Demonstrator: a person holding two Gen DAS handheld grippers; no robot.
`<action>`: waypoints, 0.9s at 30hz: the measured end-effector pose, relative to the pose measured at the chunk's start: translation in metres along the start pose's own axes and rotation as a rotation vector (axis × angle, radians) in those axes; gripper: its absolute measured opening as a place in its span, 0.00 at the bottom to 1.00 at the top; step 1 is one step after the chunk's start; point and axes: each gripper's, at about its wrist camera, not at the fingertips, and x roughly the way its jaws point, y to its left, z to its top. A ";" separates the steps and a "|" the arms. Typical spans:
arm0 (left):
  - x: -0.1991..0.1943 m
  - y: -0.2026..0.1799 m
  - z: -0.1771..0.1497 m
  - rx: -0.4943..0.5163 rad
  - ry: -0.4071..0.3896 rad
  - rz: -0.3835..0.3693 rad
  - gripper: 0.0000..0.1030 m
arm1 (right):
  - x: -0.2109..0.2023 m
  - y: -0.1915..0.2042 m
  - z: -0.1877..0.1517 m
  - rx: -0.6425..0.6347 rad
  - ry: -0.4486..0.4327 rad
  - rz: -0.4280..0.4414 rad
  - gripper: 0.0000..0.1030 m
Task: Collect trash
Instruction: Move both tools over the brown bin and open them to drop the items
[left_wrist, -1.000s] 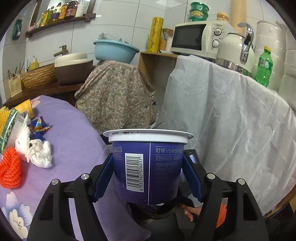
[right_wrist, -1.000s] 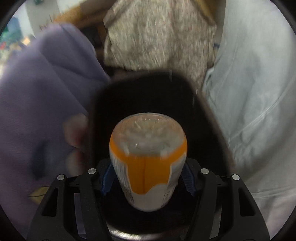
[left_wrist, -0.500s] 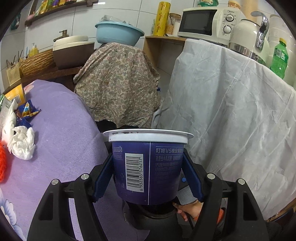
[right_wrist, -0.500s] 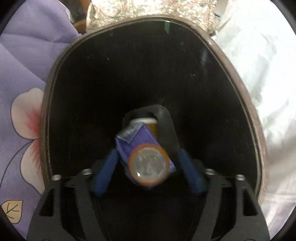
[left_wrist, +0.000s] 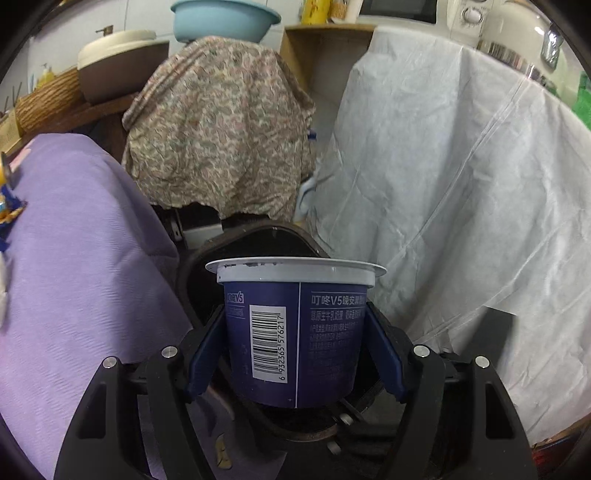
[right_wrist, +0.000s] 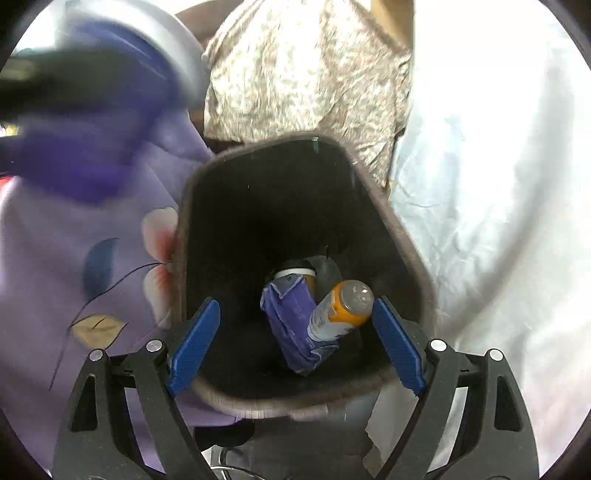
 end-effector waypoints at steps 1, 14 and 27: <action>0.009 -0.001 0.001 -0.006 0.020 0.001 0.69 | -0.009 -0.004 -0.004 0.019 -0.009 0.000 0.82; 0.060 0.008 0.000 -0.070 0.173 -0.002 0.81 | -0.049 -0.031 -0.045 0.103 -0.056 -0.042 0.82; 0.019 0.002 0.006 -0.059 0.086 -0.033 0.83 | -0.052 -0.016 -0.043 0.097 -0.065 -0.022 0.82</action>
